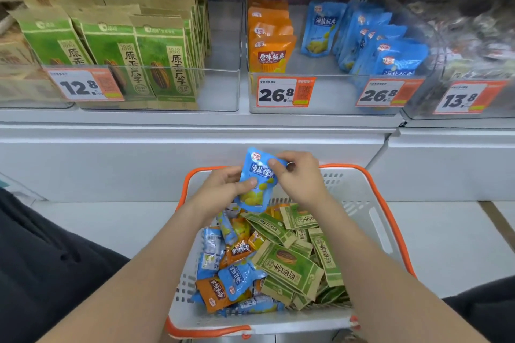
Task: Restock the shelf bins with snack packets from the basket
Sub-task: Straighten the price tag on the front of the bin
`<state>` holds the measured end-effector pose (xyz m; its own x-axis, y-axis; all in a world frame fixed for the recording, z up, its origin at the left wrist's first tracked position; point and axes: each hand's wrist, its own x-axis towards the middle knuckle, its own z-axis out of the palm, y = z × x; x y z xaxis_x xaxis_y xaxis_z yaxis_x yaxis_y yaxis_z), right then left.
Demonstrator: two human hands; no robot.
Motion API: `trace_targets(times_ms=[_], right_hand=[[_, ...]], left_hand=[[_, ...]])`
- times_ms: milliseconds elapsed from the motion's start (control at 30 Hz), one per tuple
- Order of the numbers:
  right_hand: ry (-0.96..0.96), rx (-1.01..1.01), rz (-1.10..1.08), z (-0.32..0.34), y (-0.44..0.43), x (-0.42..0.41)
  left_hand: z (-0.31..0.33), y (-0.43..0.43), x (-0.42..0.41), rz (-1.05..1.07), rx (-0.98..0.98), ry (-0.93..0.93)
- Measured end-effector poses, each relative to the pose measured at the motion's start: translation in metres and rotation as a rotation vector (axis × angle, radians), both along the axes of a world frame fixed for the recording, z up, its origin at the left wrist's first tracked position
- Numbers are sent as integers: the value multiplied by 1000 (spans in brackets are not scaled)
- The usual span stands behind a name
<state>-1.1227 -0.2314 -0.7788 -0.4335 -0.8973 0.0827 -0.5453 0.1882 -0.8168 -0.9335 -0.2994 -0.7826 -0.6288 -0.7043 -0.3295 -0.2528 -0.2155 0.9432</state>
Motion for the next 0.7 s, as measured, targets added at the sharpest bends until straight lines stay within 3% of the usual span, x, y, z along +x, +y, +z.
trace_targets(times_ms=[100, 267, 467, 600, 700], right_hand=[[120, -272, -172, 29, 3, 17], [307, -567, -236, 79, 7, 20], [335, -862, -429, 144, -2, -2], [373, -942, -436, 174, -23, -24], [429, -816, -371, 182, -47, -50]], left_hand=[[31, 2, -20, 57, -123, 119], [76, 11, -52, 135, -460, 195], [117, -4, -77, 200, -1325, 26], [144, -21, -93, 259, -1586, -184], [155, -40, -109, 172, -1694, -352]])
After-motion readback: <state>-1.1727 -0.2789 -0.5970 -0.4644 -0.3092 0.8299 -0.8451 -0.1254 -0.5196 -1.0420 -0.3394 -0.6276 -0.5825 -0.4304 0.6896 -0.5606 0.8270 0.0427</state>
